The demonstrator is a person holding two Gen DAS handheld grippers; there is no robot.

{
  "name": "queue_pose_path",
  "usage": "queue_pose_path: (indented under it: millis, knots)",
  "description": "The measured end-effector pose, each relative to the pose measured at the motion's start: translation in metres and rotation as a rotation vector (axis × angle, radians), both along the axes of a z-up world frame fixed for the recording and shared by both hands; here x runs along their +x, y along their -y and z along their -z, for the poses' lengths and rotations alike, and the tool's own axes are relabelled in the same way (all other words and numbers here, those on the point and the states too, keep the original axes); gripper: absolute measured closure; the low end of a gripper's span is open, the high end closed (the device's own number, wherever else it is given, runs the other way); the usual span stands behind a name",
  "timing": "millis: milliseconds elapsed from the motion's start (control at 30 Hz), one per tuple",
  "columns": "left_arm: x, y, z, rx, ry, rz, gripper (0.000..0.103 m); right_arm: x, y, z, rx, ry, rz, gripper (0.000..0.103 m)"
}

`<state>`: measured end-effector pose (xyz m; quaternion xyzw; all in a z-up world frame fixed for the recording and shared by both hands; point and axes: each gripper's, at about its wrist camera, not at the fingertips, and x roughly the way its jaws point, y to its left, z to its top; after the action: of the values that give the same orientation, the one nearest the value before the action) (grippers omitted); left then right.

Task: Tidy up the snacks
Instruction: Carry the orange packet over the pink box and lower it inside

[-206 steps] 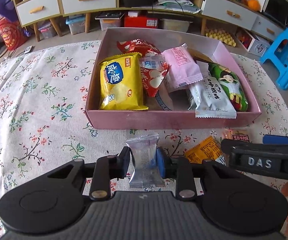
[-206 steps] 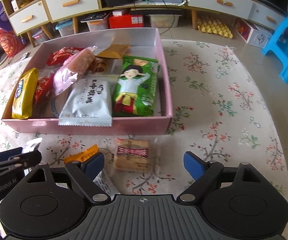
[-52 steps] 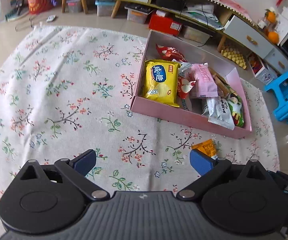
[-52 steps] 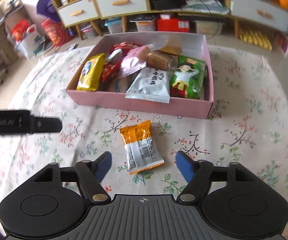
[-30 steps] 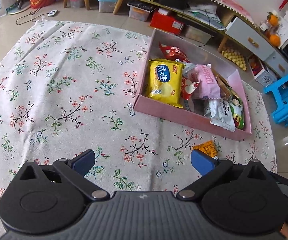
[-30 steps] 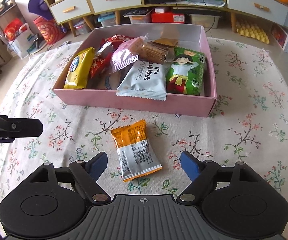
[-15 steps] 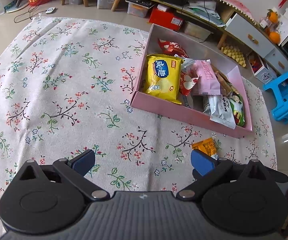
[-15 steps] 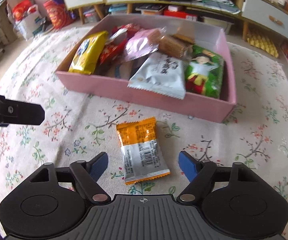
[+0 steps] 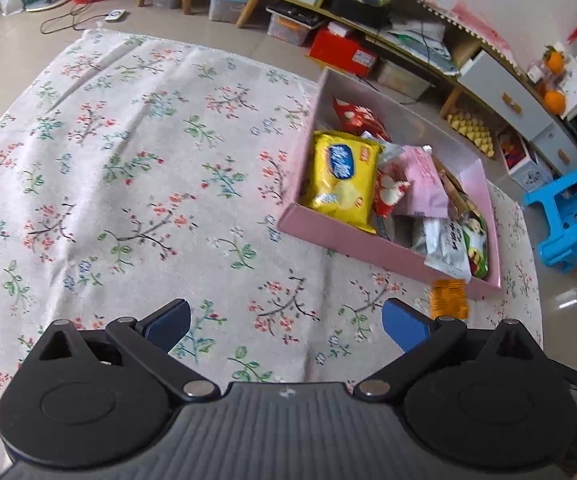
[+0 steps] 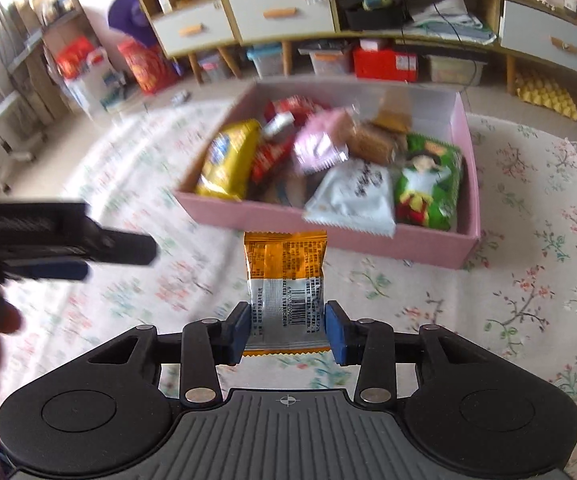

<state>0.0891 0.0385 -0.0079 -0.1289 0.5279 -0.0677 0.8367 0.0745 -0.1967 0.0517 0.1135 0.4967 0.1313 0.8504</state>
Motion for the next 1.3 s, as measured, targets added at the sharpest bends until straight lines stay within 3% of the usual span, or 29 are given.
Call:
queue_pose_path:
  millis: [233,700,733,767,800,1133,1200,1233,1300]
  knots:
    - [0.006,-0.019,0.0,-0.016,0.002,-0.081,0.001,0.014,0.003,-0.016,0.059,0.056,0.071,0.065]
    - [0.012,-0.018,0.004,-0.027,-0.013,-0.058,0.001,0.072,-0.022,-0.001,0.018,0.142,0.201,0.061]
    - [0.013,-0.018,0.005,-0.025,-0.014,-0.059,0.001,0.074,-0.023,0.001,0.019,0.14,0.209,0.053]
    - [0.013,-0.019,0.005,-0.023,-0.015,-0.06,0.001,0.076,-0.023,0.004,0.017,0.128,0.207,0.039]
    - [0.013,-0.019,0.005,-0.024,-0.015,-0.058,0.001,0.076,-0.023,0.007,0.006,0.124,0.209,0.037]
    - [0.013,-0.015,0.005,-0.027,-0.012,-0.036,0.002,0.069,-0.008,0.006,0.046,0.117,0.234,0.037]
    - [0.012,-0.016,0.005,-0.025,-0.012,-0.036,0.002,0.069,-0.009,0.008,0.048,0.105,0.214,0.044]
    - [0.012,-0.017,0.005,-0.024,-0.013,-0.04,0.002,0.069,-0.013,0.009,0.038,0.101,0.195,0.056]
    - [0.013,-0.019,0.006,-0.025,-0.016,-0.048,0.002,0.07,-0.022,0.013,0.001,0.1,0.148,0.065]
